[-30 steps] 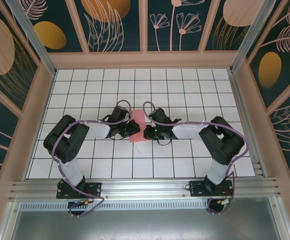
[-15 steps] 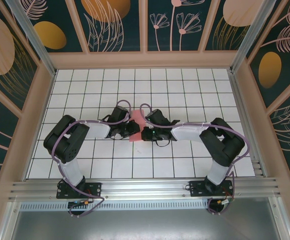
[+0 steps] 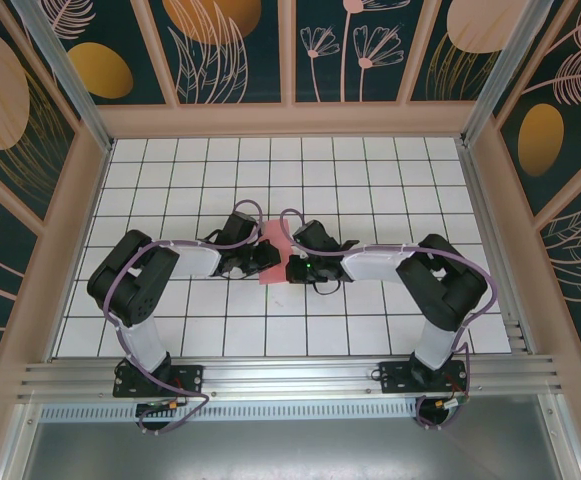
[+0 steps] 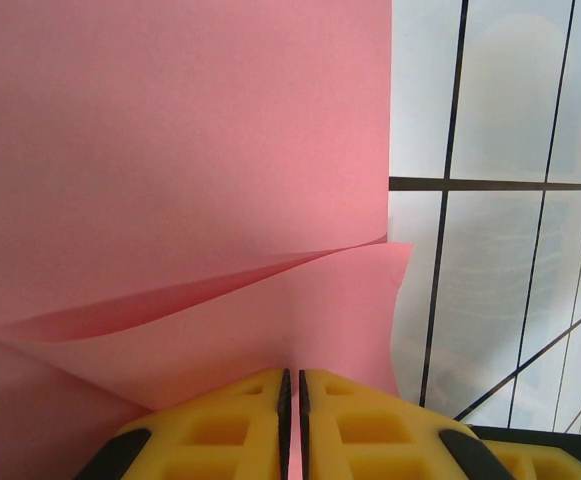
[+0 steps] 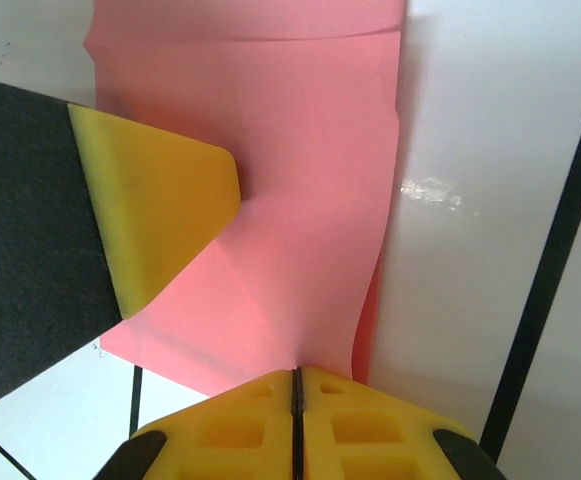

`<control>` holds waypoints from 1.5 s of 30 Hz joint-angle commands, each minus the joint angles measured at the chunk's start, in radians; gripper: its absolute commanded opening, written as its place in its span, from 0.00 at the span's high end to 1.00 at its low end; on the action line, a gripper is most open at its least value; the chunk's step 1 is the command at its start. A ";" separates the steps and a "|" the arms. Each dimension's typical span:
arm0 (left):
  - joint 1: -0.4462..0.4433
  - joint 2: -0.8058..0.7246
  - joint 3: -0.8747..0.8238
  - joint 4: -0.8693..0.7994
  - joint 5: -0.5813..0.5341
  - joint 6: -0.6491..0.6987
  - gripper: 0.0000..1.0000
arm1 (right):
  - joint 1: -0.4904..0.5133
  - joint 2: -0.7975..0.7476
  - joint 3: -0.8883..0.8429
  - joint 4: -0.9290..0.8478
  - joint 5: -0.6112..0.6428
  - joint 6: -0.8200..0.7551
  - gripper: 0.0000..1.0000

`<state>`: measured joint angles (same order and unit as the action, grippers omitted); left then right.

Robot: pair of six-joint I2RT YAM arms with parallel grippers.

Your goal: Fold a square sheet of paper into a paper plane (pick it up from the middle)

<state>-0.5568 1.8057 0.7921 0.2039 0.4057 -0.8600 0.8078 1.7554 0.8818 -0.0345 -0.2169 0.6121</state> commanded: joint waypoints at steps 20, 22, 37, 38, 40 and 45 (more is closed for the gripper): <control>0.013 0.043 -0.024 -0.119 -0.143 0.039 0.85 | -0.007 0.051 0.057 -0.039 -0.016 -0.008 0.89; 0.012 0.044 -0.024 -0.119 -0.142 0.039 0.85 | -0.007 0.043 0.038 -0.046 -0.016 -0.007 0.89; 0.013 0.044 -0.021 -0.119 -0.145 0.039 0.85 | -0.017 -0.113 -0.054 -0.163 0.016 -0.037 0.88; 0.012 0.044 -0.021 -0.119 -0.143 0.039 0.85 | -0.018 -0.134 -0.050 -0.155 0.022 -0.035 0.88; 0.013 0.041 -0.021 -0.118 -0.143 0.038 0.85 | -0.022 -0.162 -0.039 -0.125 0.029 -0.028 0.88; 0.012 0.038 -0.018 -0.119 -0.142 0.038 0.85 | -0.027 -0.127 -0.002 -0.047 0.017 -0.011 0.88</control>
<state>-0.5575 1.8053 0.7925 0.2039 0.4023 -0.8597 0.7860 1.6115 0.8497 -0.1246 -0.2066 0.5983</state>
